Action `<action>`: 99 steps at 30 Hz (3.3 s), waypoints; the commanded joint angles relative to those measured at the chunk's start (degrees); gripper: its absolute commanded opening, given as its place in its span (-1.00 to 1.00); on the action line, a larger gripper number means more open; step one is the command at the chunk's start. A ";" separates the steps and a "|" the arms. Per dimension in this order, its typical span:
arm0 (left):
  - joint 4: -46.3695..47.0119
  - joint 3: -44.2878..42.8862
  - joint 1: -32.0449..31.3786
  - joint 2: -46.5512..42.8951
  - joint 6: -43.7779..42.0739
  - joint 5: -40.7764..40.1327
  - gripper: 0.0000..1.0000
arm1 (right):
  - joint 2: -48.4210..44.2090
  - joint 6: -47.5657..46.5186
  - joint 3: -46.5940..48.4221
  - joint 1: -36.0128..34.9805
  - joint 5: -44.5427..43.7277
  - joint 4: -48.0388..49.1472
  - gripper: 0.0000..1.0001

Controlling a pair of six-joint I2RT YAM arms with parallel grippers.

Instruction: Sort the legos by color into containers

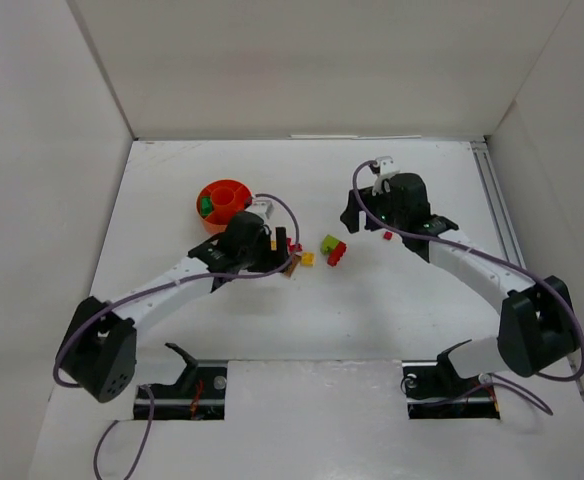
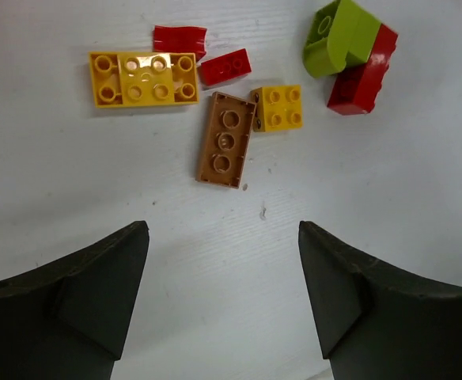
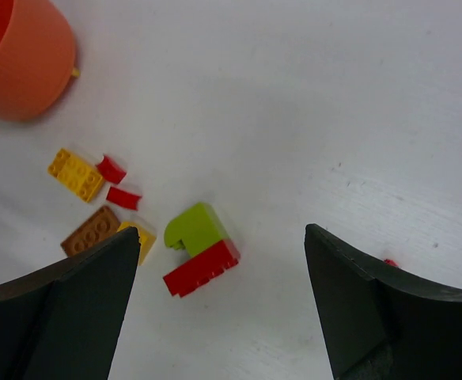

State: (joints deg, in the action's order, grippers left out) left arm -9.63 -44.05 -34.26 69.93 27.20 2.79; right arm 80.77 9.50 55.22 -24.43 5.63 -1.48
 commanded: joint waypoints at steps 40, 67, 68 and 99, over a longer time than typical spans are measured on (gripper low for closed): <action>3.12 -16.06 -10.39 27.73 -14.73 -18.51 -0.75 | -7.47 -2.29 -3.37 7.90 13.97 -2.66 0.71; -8.39 -12.90 1.39 11.54 49.94 -66.50 -0.38 | -7.03 -2.82 -2.84 8.43 14.50 -2.66 0.71; -9.35 -12.90 1.39 12.41 51.79 -67.73 -0.38 | -6.51 -2.82 -2.84 8.43 15.11 -2.66 0.71; -21.84 -23.71 4.38 25.25 72.38 -66.42 -0.18 | -1.41 -3.87 0.41 8.43 17.49 -2.66 0.71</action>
State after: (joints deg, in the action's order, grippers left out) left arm -31.11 -65.49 -29.89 95.59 99.90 -62.50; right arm 79.42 6.39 52.99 -16.47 22.13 -5.61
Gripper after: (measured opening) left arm 0.401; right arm 0.857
